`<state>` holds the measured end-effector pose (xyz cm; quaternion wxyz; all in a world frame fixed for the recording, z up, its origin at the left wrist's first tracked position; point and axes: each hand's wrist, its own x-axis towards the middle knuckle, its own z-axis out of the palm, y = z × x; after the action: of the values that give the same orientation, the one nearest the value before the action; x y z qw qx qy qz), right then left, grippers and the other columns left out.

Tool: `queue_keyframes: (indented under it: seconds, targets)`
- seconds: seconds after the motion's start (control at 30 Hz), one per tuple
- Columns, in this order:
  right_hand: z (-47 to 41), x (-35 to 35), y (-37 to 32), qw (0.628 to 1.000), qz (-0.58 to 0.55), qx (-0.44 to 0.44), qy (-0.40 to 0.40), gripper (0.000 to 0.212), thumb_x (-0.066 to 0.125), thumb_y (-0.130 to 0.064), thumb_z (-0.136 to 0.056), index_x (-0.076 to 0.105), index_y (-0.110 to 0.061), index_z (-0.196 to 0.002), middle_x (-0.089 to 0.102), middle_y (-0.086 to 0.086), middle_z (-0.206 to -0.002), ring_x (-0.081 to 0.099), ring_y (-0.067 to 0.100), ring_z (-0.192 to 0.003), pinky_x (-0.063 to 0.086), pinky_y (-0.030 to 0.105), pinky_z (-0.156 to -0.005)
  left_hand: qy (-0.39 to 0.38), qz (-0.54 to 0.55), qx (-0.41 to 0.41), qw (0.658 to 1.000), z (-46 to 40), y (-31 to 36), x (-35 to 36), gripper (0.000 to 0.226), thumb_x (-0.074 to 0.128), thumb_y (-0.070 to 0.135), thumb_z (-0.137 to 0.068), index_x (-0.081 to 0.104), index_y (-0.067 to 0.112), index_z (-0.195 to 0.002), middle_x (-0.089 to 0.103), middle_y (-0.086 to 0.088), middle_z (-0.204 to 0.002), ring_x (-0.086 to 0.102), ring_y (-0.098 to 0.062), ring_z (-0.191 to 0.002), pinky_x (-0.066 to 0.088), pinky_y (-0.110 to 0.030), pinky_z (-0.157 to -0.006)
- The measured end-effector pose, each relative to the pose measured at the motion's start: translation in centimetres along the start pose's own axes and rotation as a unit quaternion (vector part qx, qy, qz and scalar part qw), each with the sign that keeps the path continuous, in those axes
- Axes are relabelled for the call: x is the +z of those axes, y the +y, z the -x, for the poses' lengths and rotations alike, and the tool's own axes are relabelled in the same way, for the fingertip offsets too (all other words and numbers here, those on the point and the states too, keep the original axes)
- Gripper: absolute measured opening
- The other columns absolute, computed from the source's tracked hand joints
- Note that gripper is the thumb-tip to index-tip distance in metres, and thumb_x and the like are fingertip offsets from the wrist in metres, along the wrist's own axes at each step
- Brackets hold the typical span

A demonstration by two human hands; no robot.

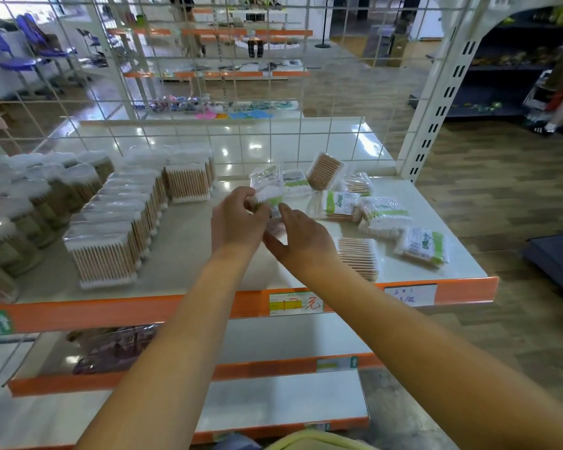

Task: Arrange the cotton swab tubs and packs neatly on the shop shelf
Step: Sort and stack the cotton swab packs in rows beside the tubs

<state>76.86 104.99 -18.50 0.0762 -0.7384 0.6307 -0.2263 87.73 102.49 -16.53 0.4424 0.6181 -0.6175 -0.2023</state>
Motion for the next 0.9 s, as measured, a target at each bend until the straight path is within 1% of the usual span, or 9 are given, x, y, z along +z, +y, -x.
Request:
queue_keyframes:
  seconds: [0.07,0.17,0.33,0.5,0.53,0.63,0.7,0.77,0.9]
  targets:
    - [-0.4,-0.2,-0.5,0.999,-0.002,0.026,-0.018,0.056,0.045,-0.044,-0.092,0.034,-0.011,-0.135,0.056,0.008,-0.121,0.055,0.026,-0.108,0.042,0.031,-0.081,-0.004,-0.014,-0.003,1.000,0.0,0.0,0.1,0.028,0.062,0.018,-0.083,0.063,0.010,-0.110,0.064,-0.006,-0.102,0.058,-0.021,-0.095,0.042,-0.024,-0.080]
    - [-1.0,-0.3,-1.5,0.999,-0.008,0.036,-0.024,0.041,0.047,-0.033,-0.091,0.041,-0.011,-0.125,0.061,0.008,-0.110,0.058,0.026,-0.101,0.039,0.029,-0.073,-0.018,-0.027,0.004,0.999,0.3,-0.1,0.2,0.023,0.058,0.018,-0.086,0.064,0.010,-0.107,0.064,-0.007,-0.101,0.058,-0.021,-0.095,0.042,-0.026,-0.079]
    - [-1.8,-0.1,-1.4,0.993,-0.115,0.019,0.029,0.027,0.048,-0.019,-0.093,0.054,-0.009,-0.117,0.067,0.012,-0.102,0.063,0.027,-0.094,0.050,0.036,-0.080,-0.058,-0.025,0.039,0.997,-0.2,-0.5,-0.9,0.025,0.051,0.025,-0.093,0.064,0.011,-0.109,0.066,-0.005,-0.100,0.058,-0.014,-0.085,0.039,-0.021,-0.074]
    - [-3.5,0.9,-1.0,0.965,-0.249,0.066,0.051,0.027,0.057,-0.005,-0.088,0.058,-0.008,-0.114,0.064,0.004,-0.099,0.061,0.015,-0.088,0.048,0.012,-0.070,-0.082,-0.040,0.066,0.994,-2.2,-1.0,-3.5,0.026,0.052,0.024,-0.092,0.063,0.012,-0.112,0.063,-0.001,-0.097,0.056,-0.013,-0.086,0.036,-0.021,-0.073]
    - [-3.9,1.2,-1.1,0.960,-0.265,0.078,0.047,0.026,0.058,-0.002,-0.086,0.059,-0.007,-0.111,0.062,0.003,-0.097,0.060,0.015,-0.089,0.048,0.012,-0.070,-0.078,-0.046,0.072,0.993,-2.7,-1.1,-4.1,0.024,0.052,0.022,-0.092,0.065,0.012,-0.110,0.062,0.000,-0.095,0.055,-0.013,-0.086,0.035,-0.021,-0.071]
    - [-5.0,2.1,-1.7,0.918,-0.372,0.130,0.045,0.023,0.057,0.005,-0.082,0.056,-0.006,-0.102,0.060,0.008,-0.099,0.059,0.023,-0.095,0.053,0.028,-0.076,-0.073,-0.067,0.080,0.992,-4.5,-1.7,-6.0,0.023,0.051,0.019,-0.092,0.066,0.011,-0.108,0.061,0.003,-0.092,0.053,-0.009,-0.083,0.034,-0.020,-0.070]
    - [-5.7,2.8,-2.2,0.888,-0.427,0.165,0.044,0.023,0.055,0.005,-0.083,0.053,-0.009,-0.101,0.059,0.011,-0.102,0.059,0.025,-0.097,0.054,0.029,-0.076,-0.072,-0.085,0.081,0.990,-5.8,-2.4,-7.3,0.021,0.051,0.018,-0.091,0.068,0.014,-0.102,0.064,0.004,-0.092,0.056,-0.010,-0.085,0.035,-0.020,-0.071]
    - [-6.4,3.8,-2.5,0.881,-0.434,0.183,0.039,0.022,0.054,0.004,-0.085,0.052,-0.010,-0.103,0.059,0.009,-0.102,0.059,0.024,-0.099,0.054,0.032,-0.079,-0.067,-0.097,0.082,0.990,-6.8,-3.2,-8.5,0.020,0.051,0.017,-0.088,0.070,0.015,-0.093,0.068,0.003,-0.090,0.060,-0.013,-0.085,0.038,-0.022,-0.070]
    - [-7.6,5.8,-3.2,0.890,-0.406,0.206,0.031,0.025,0.054,0.000,-0.088,0.052,-0.005,-0.112,0.060,0.010,-0.108,0.058,0.025,-0.103,0.052,0.039,-0.088,-0.060,-0.105,0.089,0.989,-8.2,-5.0,-11.1,0.022,0.050,0.018,-0.089,0.069,0.008,-0.091,0.069,-0.005,-0.087,0.063,-0.020,-0.080,0.051,-0.034,-0.071]
